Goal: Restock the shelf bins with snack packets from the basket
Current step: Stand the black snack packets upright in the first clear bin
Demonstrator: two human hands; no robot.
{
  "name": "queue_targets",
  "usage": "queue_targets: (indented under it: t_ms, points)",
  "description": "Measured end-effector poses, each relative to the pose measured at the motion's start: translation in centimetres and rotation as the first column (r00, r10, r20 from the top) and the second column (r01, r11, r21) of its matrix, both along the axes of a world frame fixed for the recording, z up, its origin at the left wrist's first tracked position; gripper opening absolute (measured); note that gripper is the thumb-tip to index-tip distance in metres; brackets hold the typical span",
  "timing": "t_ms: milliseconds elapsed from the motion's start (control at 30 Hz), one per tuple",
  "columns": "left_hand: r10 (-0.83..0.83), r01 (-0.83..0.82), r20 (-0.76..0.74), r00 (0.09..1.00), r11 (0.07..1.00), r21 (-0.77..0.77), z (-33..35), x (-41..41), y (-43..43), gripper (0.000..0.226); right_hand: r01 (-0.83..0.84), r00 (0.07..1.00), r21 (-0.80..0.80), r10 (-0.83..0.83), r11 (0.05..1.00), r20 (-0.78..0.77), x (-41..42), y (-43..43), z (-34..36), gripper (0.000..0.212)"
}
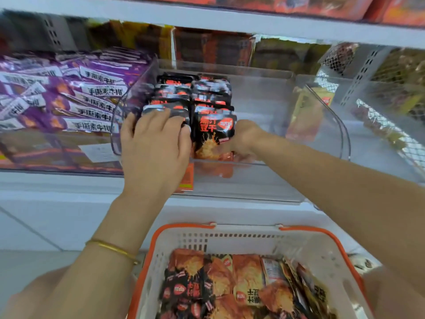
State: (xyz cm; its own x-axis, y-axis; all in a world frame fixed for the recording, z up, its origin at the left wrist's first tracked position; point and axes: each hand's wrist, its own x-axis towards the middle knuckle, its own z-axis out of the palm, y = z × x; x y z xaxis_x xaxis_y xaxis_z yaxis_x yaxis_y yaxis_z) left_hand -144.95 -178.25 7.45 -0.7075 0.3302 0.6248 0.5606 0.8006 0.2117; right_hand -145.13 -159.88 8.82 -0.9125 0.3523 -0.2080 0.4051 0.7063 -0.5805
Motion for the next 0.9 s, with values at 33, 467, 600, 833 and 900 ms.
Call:
queue_targets:
  t_ms: [33,467,600,833,900]
  points:
    - [0.003,-0.003,-0.004,1.0,1.0,-0.002,-0.1,0.0,0.1,0.04,0.001,1.0,-0.026,-0.001,1.0,0.024,-0.1,-0.1,-0.1,0.039]
    - [-0.007,0.006,-0.07,0.998,1.0,-0.008,-0.5,-0.1,-0.1,0.04,0.074,0.997,-0.182,-0.071,0.981,0.02,-0.7,-0.8,0.0,0.044]
    - [-0.041,0.048,-0.13,0.991,0.997,0.057,-0.4,0.6,-0.2,0.035,0.091,0.996,-0.244,-0.084,0.965,0.038,0.4,-0.6,0.8,0.036]
    - [-0.269,0.295,-0.197,0.943,0.949,0.114,-1.2,6.8,-0.5,0.023,-0.038,0.928,-0.119,-0.009,0.992,-0.372,8.3,-1.8,4.7,0.036]
    - [-0.339,0.34,-0.044,0.94,0.94,0.021,-3.0,7.7,-0.7,0.023,-0.145,0.899,-0.266,0.014,0.953,-0.437,11.9,-2.4,3.3,0.028]
